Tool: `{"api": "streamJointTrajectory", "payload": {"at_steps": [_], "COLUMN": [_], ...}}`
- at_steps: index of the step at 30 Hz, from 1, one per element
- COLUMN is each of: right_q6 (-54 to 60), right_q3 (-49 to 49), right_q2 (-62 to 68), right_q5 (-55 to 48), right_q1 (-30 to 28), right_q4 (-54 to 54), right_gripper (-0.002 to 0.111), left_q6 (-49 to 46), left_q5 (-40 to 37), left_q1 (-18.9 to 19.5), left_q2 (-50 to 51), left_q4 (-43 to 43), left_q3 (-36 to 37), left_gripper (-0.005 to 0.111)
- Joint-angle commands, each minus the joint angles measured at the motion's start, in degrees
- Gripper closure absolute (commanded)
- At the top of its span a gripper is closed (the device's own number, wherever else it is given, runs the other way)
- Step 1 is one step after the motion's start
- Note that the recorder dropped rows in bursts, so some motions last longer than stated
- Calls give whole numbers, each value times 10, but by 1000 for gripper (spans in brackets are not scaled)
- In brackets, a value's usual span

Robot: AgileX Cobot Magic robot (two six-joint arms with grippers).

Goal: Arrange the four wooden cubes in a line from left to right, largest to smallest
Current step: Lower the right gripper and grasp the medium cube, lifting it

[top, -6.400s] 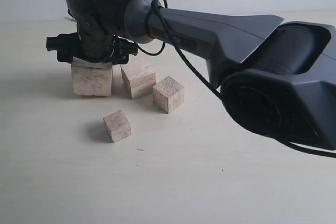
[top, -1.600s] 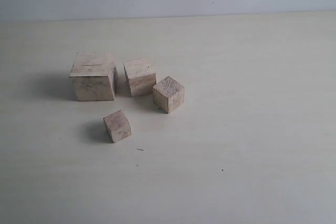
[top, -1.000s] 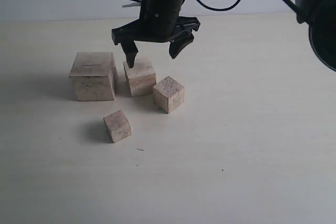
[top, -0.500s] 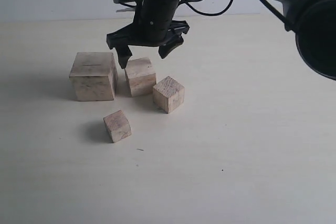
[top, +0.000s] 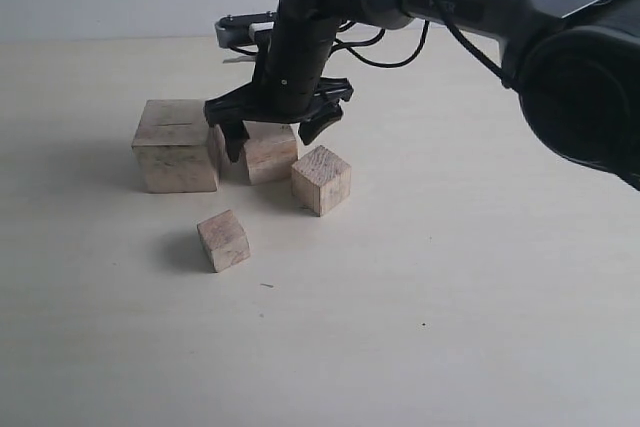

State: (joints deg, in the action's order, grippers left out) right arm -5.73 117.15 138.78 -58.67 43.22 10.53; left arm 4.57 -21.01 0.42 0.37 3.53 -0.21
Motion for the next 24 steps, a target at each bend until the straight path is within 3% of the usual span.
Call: {"api": "streamJointTrajectory", "payload": {"at_steps": [1,4,9,13,24], "right_q6": [2,2,25,57,264], "right_q3": [-1,-1,-1,-1,-1], "right_q2": [3,1,-5,-8,-53], "right_q5": [5,1,-22,-59,-74], "right_q1": [1,1,1,1,-4], "right_q4": [-2,-2,-6,-6,-1], "right_gripper": [22,32,79,108,108], "left_q6": [-2,-2,-2,-2,-2], "left_q5": [4,4,4,4,4], "left_q1": [1,1,1,1,1], "left_q2": [-4,-4,-4,-4,-4], "left_q4": [3,3,3,3,3], "left_q3": [2,2,2,2,2], "left_gripper": [107,107,107,107,107]}}
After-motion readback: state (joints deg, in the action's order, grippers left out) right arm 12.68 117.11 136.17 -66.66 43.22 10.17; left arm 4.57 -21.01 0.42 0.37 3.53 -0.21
